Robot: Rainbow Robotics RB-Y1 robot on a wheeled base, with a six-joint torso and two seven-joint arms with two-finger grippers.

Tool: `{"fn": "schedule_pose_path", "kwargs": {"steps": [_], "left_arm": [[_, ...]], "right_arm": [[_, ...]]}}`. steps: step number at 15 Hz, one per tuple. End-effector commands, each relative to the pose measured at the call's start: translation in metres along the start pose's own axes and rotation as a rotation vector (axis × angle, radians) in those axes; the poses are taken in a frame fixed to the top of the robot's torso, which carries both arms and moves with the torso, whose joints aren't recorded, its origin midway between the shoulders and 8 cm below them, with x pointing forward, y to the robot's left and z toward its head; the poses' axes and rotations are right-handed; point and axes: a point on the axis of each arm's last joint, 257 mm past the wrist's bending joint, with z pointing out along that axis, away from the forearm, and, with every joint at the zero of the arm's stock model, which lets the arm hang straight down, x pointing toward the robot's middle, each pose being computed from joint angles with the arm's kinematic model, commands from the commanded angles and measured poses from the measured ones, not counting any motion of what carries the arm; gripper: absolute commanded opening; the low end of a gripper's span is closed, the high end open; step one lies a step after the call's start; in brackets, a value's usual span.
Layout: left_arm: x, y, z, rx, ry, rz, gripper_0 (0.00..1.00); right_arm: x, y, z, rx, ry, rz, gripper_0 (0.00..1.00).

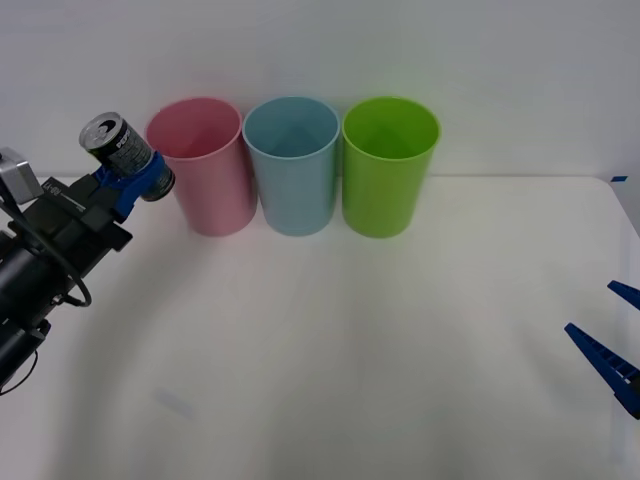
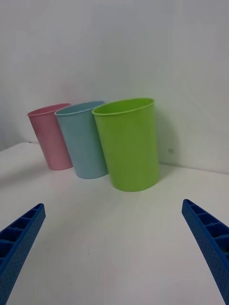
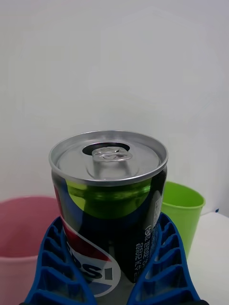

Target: Grasp the object on the table and drop it into the matching bin: aluminum can to the light blue bin, PET bottle to the pink bin.

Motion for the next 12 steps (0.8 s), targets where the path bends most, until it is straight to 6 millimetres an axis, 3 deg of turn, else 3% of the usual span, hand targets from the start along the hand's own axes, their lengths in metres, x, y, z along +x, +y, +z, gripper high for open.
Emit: {"fn": "schedule_pose_path", "kwargs": {"steps": [1, 6, 12], "left_arm": [[-0.008, -0.005, 0.026, 0.012, 0.004, -0.013, 0.0], [-0.011, -0.022, 0.08, 0.047, 0.041, -0.018, 0.0], [-0.001, -0.023, 0.147, 0.078, 0.084, 0.021, 0.0]], "right_arm": [[0.0, 0.0, 0.0, 0.0, 0.0, 0.0, 1.0], [0.0, 0.0, 0.0, 0.0, 0.0, 0.0, 1.0], [0.0, 0.0, 0.0, 0.0, 0.0, 0.0, 1.0]]}}
